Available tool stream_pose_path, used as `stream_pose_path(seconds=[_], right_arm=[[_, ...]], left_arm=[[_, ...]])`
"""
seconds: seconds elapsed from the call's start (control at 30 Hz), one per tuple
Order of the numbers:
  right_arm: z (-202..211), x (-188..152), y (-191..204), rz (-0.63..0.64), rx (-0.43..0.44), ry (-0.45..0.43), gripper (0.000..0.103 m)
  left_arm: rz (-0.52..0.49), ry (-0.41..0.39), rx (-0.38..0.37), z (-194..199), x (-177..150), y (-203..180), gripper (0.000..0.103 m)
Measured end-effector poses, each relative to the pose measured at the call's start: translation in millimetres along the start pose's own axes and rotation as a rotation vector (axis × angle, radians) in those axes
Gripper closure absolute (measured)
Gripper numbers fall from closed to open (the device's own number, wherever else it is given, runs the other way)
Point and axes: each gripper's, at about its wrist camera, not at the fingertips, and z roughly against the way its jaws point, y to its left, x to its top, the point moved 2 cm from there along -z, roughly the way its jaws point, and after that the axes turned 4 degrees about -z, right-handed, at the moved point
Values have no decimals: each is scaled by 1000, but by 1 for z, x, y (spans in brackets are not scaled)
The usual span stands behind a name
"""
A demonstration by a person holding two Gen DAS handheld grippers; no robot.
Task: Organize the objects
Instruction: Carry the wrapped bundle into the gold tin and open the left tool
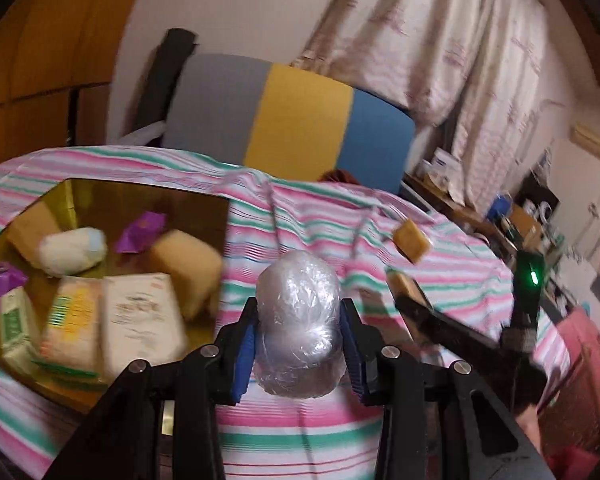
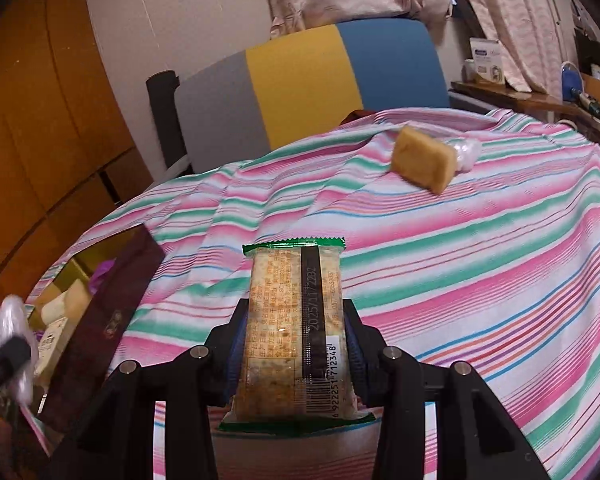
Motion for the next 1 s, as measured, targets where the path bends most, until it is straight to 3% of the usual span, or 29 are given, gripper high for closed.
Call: stream_pose_path(seconds=[0.27,0.4,0.7,0.77,0.87,1.0], right_arm=[[7,-6,39,21,89,17,60],[11,-9,61,45,132,26,60],[20,-15,100,99,183,31,60],[20,-15,105,107,186,32,60],[20,-14,110,112,189,34,60],[18,-13,114,116,198,42,60]], left_arm=[[148,-17,81,12,28,68,64],[234,31,108,2,36,107,64],[240,150,143,-41,47,142,62],[247,158,147,-45,49,143,43],[247,137,145,-39,46,142,24],[236,95,175,-22,35,138,10]])
